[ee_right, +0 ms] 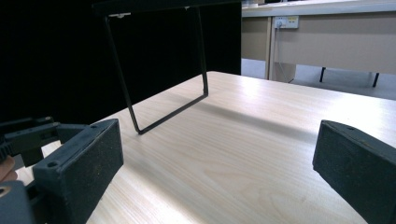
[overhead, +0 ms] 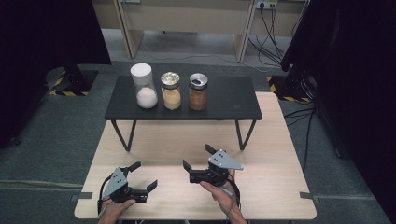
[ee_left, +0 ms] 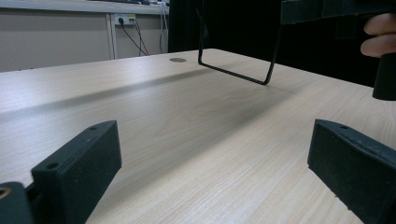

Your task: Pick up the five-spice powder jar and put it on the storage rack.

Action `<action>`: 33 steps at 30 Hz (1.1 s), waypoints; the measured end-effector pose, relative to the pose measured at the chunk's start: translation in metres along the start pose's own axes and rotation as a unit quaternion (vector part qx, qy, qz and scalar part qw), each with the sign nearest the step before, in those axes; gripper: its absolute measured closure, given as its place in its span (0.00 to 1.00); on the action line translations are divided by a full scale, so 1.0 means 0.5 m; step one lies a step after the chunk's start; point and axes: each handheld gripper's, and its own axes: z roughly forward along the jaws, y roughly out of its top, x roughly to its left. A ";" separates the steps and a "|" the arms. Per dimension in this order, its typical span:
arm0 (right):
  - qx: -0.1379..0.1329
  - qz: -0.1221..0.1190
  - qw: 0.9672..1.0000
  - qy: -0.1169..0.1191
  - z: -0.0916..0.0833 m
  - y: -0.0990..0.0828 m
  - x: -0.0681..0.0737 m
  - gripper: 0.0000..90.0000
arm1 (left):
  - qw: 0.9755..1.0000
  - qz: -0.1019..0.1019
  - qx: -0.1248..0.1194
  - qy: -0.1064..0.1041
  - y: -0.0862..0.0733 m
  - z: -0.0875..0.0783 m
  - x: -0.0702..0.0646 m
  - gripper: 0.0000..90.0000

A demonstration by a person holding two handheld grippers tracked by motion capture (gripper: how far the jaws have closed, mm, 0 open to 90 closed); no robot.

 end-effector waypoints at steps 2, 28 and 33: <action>0.001 0.000 1.000 0.000 -0.002 -0.003 0.000 0.02 | 1.000 0.000 0.000 0.000 0.000 0.000 0.000 0.02; 0.019 0.011 1.000 -0.007 -0.019 -0.043 -0.015 0.02 | 1.000 0.000 -0.001 0.000 0.001 -0.001 0.000 0.02; 0.019 0.012 1.000 -0.009 -0.022 -0.044 -0.017 0.02 | 1.000 0.000 -0.001 0.000 0.001 -0.001 0.000 0.02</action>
